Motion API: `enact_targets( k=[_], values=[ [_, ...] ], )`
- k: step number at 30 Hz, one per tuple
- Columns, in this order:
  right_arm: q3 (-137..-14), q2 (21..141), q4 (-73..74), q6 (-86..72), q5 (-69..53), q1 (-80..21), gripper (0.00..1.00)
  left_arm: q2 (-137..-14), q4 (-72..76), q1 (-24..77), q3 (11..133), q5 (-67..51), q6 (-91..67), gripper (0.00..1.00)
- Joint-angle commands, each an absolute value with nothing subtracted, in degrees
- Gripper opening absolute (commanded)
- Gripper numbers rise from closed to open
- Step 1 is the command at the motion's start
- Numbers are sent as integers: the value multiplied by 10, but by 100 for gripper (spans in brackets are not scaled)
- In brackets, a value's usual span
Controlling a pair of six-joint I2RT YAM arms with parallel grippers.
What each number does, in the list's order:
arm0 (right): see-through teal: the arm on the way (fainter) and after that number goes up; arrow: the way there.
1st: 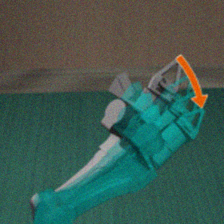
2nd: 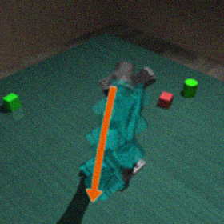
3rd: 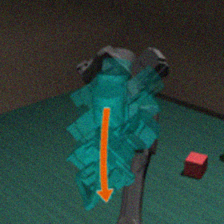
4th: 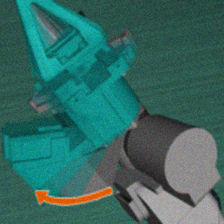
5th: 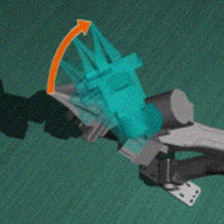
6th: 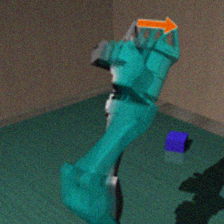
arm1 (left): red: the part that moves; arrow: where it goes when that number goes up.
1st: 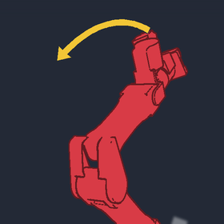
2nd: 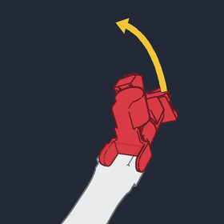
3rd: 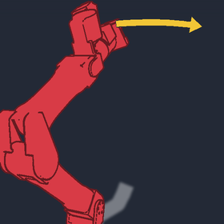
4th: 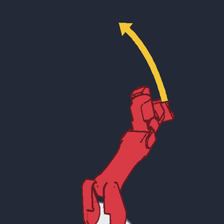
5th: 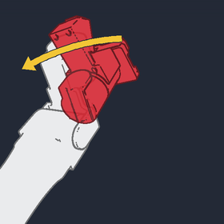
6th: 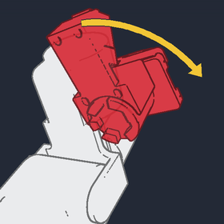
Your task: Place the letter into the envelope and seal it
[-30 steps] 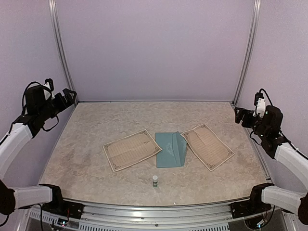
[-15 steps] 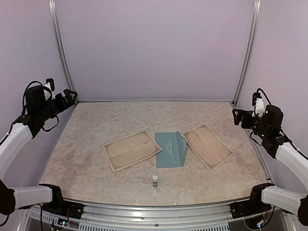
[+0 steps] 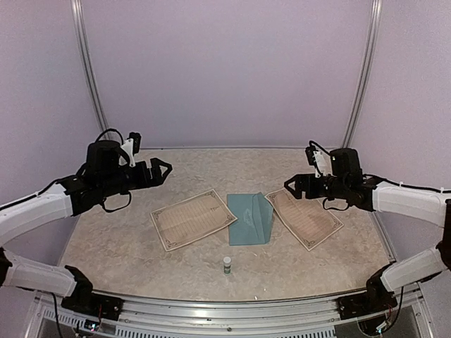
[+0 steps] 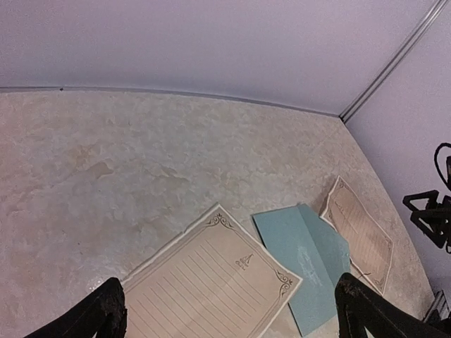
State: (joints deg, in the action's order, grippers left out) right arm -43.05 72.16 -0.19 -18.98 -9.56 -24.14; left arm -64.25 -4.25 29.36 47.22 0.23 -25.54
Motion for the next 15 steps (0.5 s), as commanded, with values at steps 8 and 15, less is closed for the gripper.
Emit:
enact_targets(
  k=[8,15],
  values=[
    [-568,959,-65,-296,-141,-380,77,-723,80,309,347,-58,-404,99],
    [-627,1060,-69,-328,-169,-407,68,-731,112,272,291,-99,-431,99]
  ],
)
